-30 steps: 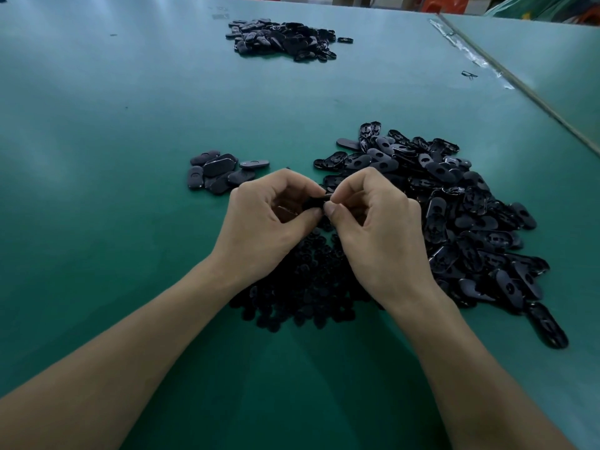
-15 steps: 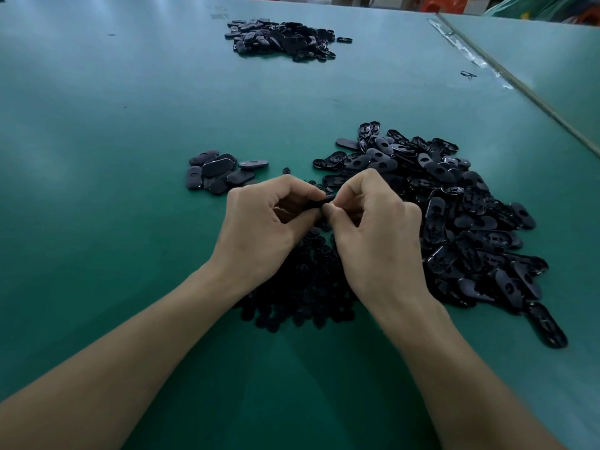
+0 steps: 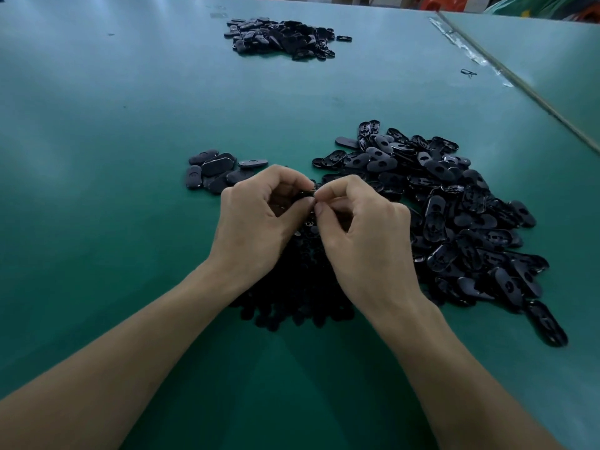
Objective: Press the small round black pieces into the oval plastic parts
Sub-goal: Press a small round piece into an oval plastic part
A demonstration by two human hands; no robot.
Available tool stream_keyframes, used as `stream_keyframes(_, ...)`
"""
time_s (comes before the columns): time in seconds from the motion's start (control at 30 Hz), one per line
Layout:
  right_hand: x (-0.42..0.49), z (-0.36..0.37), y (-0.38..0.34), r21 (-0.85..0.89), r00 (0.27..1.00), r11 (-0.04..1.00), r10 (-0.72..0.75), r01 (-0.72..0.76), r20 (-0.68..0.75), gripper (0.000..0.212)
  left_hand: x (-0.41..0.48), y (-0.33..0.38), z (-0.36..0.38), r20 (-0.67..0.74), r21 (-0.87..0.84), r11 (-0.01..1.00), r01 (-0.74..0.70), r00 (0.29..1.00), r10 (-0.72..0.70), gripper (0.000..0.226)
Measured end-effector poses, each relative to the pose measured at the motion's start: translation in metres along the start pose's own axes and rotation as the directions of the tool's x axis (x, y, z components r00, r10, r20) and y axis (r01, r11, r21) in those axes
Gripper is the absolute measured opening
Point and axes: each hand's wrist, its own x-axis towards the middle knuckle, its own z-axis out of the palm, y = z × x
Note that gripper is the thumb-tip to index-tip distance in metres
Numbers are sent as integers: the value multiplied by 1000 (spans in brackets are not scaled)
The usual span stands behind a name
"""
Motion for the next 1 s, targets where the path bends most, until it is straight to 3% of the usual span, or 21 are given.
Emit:
stream_keyframes(0.27, 9, -8, 8, -12, 1000, 1000, 19, -19, -13, 17, 2, 3, -1, 42, -139, 990, 14, 999, -8, 31)
stream_keyframes(0.6, 15, -15, 19, 240, 992, 964, 93, -113, 90, 11, 3, 2, -4, 70, -208, 978, 33, 997, -19, 29)
stream_keyframes(1.0, 14, -15, 18, 160, 993, 984, 69, -84, 99, 9, 5, 1, -4, 104, -248, 961, 124, 989, -100, 27)
